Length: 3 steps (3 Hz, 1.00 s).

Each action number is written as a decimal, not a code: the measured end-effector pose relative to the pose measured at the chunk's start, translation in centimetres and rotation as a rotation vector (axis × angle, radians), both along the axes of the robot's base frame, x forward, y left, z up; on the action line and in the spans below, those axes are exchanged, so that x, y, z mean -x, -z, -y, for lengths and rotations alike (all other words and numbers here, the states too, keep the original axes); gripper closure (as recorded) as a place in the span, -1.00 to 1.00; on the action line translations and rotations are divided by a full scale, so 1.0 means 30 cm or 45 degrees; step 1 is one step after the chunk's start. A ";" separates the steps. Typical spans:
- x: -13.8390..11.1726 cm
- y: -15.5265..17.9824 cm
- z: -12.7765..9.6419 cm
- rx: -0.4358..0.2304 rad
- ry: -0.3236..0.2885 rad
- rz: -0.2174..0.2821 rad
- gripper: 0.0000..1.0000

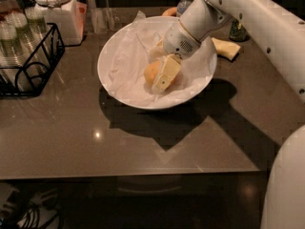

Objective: Pick orange from white bowl

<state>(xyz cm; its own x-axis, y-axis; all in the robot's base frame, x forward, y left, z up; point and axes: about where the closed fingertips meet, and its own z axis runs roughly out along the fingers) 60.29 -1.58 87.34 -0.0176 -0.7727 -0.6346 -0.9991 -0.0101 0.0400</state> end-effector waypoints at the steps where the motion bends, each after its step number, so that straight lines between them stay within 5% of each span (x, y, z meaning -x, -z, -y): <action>1: -0.008 0.033 -0.002 0.004 -0.012 -0.033 -0.84; 3: -0.007 0.071 -0.009 -0.020 -0.002 -0.066 0.01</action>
Offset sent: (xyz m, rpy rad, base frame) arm 0.0007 0.0001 -0.0274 0.0235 0.0774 0.0111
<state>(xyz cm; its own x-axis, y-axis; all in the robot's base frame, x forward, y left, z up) 60.48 -1.31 85.22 -0.0494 -0.7625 -0.6451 -0.9957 -0.0129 0.0914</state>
